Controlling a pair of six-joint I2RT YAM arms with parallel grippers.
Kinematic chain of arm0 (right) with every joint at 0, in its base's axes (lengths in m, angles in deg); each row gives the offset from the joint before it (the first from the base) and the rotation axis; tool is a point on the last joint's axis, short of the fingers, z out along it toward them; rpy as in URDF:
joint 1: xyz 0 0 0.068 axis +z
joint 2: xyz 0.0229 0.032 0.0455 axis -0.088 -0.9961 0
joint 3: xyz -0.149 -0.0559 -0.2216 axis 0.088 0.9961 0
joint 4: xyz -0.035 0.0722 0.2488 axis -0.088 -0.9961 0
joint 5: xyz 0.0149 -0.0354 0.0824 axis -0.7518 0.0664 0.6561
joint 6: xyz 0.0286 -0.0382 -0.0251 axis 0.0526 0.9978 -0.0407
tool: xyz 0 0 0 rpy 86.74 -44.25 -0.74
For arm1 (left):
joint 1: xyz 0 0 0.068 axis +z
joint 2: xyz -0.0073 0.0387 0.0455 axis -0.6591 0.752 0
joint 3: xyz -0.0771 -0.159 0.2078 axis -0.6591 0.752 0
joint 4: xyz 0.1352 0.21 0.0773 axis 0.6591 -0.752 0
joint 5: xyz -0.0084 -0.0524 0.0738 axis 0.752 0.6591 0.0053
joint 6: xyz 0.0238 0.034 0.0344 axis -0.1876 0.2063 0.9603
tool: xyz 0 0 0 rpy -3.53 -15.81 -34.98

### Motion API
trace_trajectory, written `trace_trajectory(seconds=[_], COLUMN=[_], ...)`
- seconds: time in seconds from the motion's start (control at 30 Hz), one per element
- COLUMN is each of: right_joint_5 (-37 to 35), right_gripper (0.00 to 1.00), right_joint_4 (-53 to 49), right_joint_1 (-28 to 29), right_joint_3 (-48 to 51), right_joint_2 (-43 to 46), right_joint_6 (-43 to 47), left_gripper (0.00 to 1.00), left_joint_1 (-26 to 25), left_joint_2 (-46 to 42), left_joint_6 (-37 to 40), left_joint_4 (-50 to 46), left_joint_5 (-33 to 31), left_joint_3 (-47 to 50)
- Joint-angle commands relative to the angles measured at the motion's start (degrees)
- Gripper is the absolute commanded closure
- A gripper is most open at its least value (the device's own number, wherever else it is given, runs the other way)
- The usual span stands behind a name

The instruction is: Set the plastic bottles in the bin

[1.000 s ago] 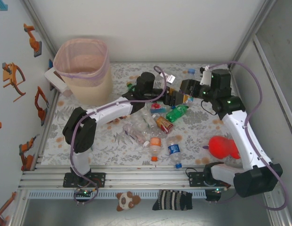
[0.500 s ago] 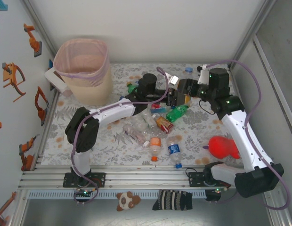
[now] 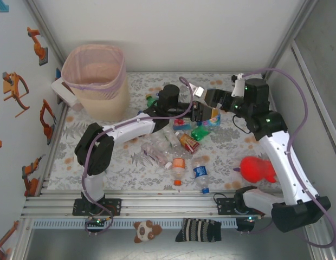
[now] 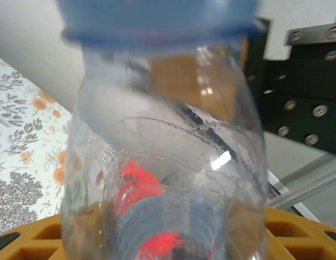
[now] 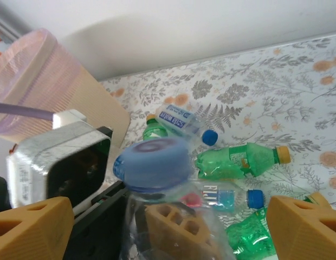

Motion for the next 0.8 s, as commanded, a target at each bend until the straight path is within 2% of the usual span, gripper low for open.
trace_trajectory(seconds=[0.0,0.1,0.3,0.5,0.77], right_joint_5=[-5.14,-7.23,-9.31,-10.47,-11.02], right_gripper=[0.07,0.06,0.06,0.06,0.06], right_joint_4=[-2.44,-3.60,-5.21,-6.81,-7.09], right_joint_1=[0.40,0.40,0.39,0.36,0.40], right_joint_3=[-2.85,-3.46,-3.93,-3.84,-3.66], right_joint_2=[2.93,4.09,5.59,6.11,6.50], right_joint_6=[1.32,2.17,2.79,3.79,4.17], left_gripper=[0.46,0.50,0.50,0.49,0.49], left_joint_1=[1.46,2.61,5.54,11.38,22.58], left_joint_2=[-2.28,-3.25,-7.11,-14.56,-21.30], left_joint_6=[0.33,0.63,3.82,13.06,24.02], left_joint_4=[1.56,1.09,-3.45,-18.82,-42.20], left_joint_5=[0.13,0.01,-0.57,-2.94,-8.47], left_joint_3=[1.54,2.48,3.88,2.07,-7.54])
